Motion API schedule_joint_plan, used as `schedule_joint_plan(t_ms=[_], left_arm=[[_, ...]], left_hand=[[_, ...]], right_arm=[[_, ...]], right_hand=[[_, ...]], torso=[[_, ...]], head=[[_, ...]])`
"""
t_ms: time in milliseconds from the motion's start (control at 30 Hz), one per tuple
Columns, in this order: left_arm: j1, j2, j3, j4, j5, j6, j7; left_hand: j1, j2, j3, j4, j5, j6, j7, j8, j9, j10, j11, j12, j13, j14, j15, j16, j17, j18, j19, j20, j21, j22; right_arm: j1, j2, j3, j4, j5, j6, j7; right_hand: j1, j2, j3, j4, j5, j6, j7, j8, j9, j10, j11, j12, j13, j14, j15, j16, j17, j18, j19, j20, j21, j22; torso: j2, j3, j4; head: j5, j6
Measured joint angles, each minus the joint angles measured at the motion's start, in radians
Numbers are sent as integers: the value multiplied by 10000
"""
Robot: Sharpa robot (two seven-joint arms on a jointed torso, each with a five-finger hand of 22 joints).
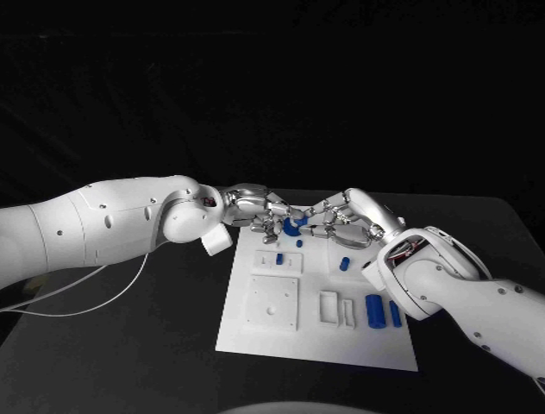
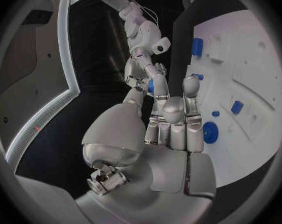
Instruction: Assemble the parts on the task board
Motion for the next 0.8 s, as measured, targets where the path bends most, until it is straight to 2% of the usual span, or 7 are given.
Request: schedule_joint_plan(t_ms=[100, 167, 300, 433, 600, 700, 800], left_arm=[[8, 0, 8, 54, 11, -102, 30], [8, -6, 8, 76, 4, -194, 31], [8, -47, 10, 127, -82, -401, -17], [10, -100, 15, 181, -299, -640, -152], [35, -163, 20, 221, -880, -1000, -483], [138, -186, 22, 232, -1505, -1267, -846], [315, -195, 27, 279, -2294, -1527, -1440]], left_hand=[[-2, -2, 17, 17, 96, -4, 4, 0, 85, 58, -26, 0, 0, 31, -30, 2, 28, 0, 0, 0, 8, 6], [-11, -11, 30, 30, 106, -20, 16, 40, 119, 70, -36, 0, 0, 58, -57, 40, 49, 1, 0, 0, 8, 5], [-85, -85, 34, 34, 298, -34, 29, 60, 178, 70, -36, -38, 1, 63, -62, 40, 105, 1, 0, 0, 35, 5], [-138, -137, 34, 34, 433, -34, 22, 61, 224, 126, -88, -43, 1, 100, -97, 80, 156, 4, 5, -4, 48, 5], [-177, -177, 34, 34, 659, 37, -39, 61, 208, 246, -109, -118, -23, 208, -132, 80, 210, 3, 77, -76, 126, 4], [-228, -228, 34, 34, 767, 122, -6, 60, 135, 321, -119, -165, -49, 283, -135, 80, 254, 0, 93, -91, 126, 3], [-267, -268, 5, 5, 899, 247, -30, -5, 61, 450, -138, -244, -82, 369, -149, 80, 290, -45, 129, -126, 176, 3]], right_arm=[[-7, -19, -8, -13, -46, -38, -10], [-8, -40, -9, -12, -74, -101, -15], [-8, -133, -9, 2, -106, -259, -17], [-8, -306, -3, 10, -101, -393, -17], [-10, -605, 149, -6, 147, -426, 69], [-11, -883, 321, -53, 554, -377, 194], [-12, -1136, 612, -181, 1098, -311, 329]], right_hand=[[101, -106, -1030, 200, -100, -970, 266, 2, -38, -329, 207, -232, -266, -161, 160, -161, -98, 2, -21, 167, -411, 0], [428, -39, -1859, 421, -129, -1814, 400, -11, -71, -558, 298, -273, -491, -245, 243, -202, -179, 98, -14, 276, -709, 0], [731, -132, -2454, 855, -116, -2798, 530, -78, -116, -738, 368, -233, -881, -285, 282, -202, -296, 251, -17, 306, -1003, 0], [836, -237, -2487, 1066, 22, -2854, 506, -78, -126, -809, 369, -146, -1151, -285, 283, -202, -399, 258, -17, 305, -1129, 0], [1057, -16, -2526, 803, 694, -2720, 498, -78, -125, -852, 325, -146, -1235, -360, 287, -259, -430, 261, -17, 305, -1157, 0], [1138, 75, -2517, 419, 1239, -2354, 464, -78, -125, -861, 315, -146, -1247, -404, 262, -282, -453, 253, -17, 305, -1197, 0], [954, 259, -2489, 37, 1362, -2217, 465, -78, -120, -859, 316, -77, -1264, -404, 262, -281, -453, 246, -17, 305, -1188, 0]], torso=[[-3, 3, -4], [-3, 4, -5], [-4, 11, -5], [-4, 16, -5], [-15, 22, -8], [-22, 29, -11], [-28, 30, -16]], head=[[-5, 7], [-5, 10], [-10, 21], [-7, 26], [6, 39], [25, 47], [39, 50]])
